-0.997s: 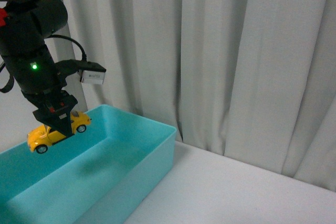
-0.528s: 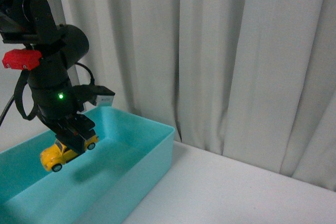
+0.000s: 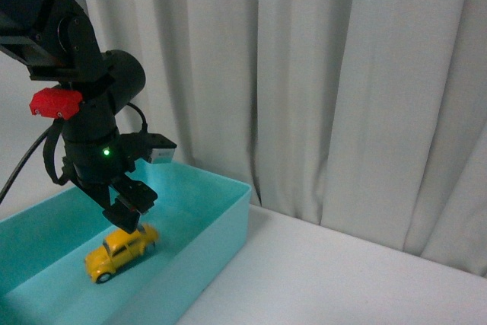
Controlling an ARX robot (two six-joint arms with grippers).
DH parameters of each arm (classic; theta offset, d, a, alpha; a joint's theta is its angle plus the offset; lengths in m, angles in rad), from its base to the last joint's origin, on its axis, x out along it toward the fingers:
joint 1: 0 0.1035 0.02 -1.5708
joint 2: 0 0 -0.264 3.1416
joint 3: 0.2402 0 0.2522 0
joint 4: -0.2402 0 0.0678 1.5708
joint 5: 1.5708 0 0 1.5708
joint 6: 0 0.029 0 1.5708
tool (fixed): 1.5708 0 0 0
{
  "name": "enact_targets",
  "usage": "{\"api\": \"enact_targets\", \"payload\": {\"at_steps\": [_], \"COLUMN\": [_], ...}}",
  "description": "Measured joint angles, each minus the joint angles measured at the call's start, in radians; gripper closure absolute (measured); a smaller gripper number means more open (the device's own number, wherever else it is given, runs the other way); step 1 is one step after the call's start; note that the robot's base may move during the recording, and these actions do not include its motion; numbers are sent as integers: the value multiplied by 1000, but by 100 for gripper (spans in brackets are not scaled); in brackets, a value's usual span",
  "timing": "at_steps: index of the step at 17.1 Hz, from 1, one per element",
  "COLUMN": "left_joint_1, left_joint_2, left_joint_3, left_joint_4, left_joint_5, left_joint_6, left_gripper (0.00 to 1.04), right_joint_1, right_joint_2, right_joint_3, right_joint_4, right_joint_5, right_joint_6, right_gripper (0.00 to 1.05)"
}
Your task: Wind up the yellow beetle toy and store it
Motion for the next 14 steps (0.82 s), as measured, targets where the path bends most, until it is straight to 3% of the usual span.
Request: {"api": "enact_targets", "payload": {"at_steps": [2,9,10,11,14], "left_joint_1": [3,16,26,29,16], "left_joint_2": [-6,-266,-367,-518,-643], "left_joint_3": [0,0,-145,-334,-463], "left_joint_4": [0,151,603,861,1019], "left_joint_5": [0,225,365,431,432], "left_joint_6": [1,43,-93,-248,-358], "left_gripper": [7,7,19,31,42], "right_joint_1": [0,0,0,0,0], "right_joint_2": [0,0,0,0,0], "right_joint_3": [0,0,0,0,0], "right_joint_4": [0,0,0,-1,0], "right_joint_5": [0,0,0,0,-1], "right_joint_6": [0,0,0,0,0], "right_gripper": [7,7,7,7,7]}}
